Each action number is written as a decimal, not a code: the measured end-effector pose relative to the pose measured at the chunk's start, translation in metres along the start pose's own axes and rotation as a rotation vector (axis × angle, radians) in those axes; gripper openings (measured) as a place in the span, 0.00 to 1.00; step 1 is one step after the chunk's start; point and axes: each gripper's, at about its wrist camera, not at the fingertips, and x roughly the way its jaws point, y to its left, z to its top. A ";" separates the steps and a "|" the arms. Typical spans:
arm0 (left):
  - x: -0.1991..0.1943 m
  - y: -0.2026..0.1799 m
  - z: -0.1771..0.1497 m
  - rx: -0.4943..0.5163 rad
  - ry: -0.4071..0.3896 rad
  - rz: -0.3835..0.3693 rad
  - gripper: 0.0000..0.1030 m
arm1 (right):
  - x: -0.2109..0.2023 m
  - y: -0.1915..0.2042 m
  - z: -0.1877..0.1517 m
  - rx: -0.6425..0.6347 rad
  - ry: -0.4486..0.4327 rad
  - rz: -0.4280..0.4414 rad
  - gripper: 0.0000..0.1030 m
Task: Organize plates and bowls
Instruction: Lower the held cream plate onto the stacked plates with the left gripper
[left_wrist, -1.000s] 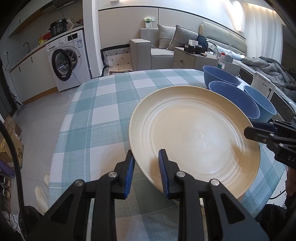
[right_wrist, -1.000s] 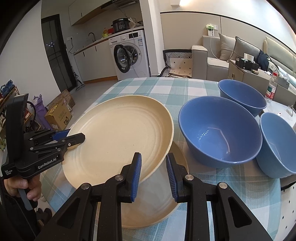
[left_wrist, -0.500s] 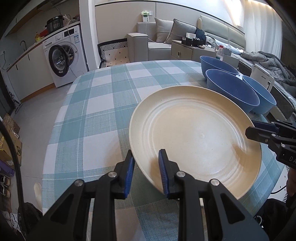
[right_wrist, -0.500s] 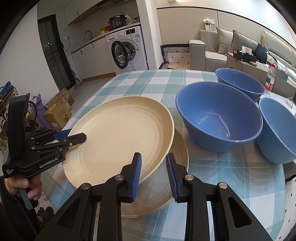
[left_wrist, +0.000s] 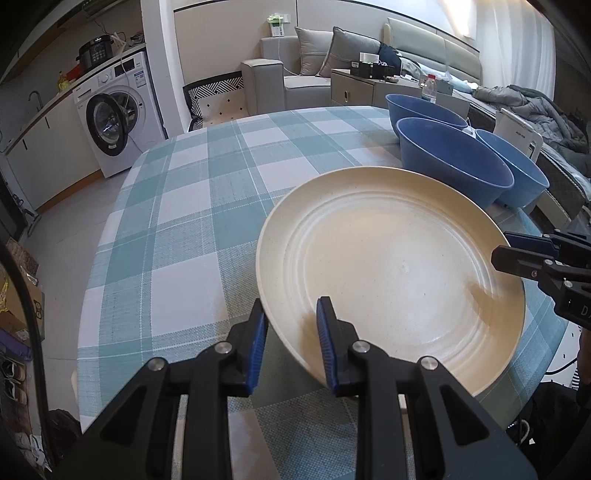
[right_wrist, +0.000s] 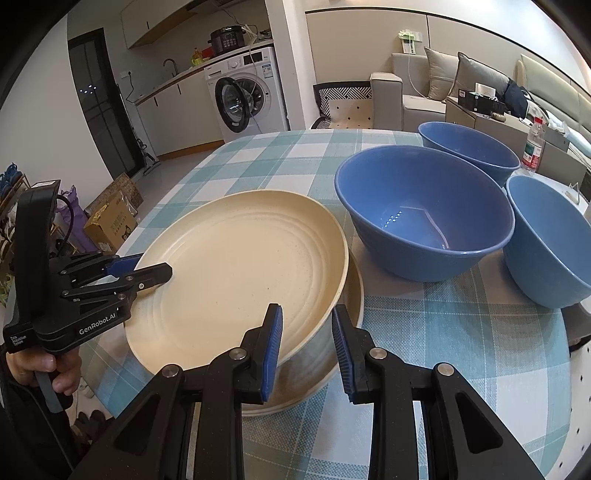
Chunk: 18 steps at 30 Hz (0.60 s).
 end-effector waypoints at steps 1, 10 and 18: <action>0.001 -0.001 0.000 0.002 0.002 -0.002 0.24 | 0.000 -0.001 -0.001 0.000 0.002 -0.003 0.27; 0.007 -0.008 -0.002 0.024 0.013 0.003 0.24 | 0.005 -0.004 -0.006 0.003 0.019 -0.023 0.28; 0.012 -0.014 -0.004 0.042 0.025 0.015 0.24 | 0.009 -0.005 -0.011 0.002 0.031 -0.041 0.28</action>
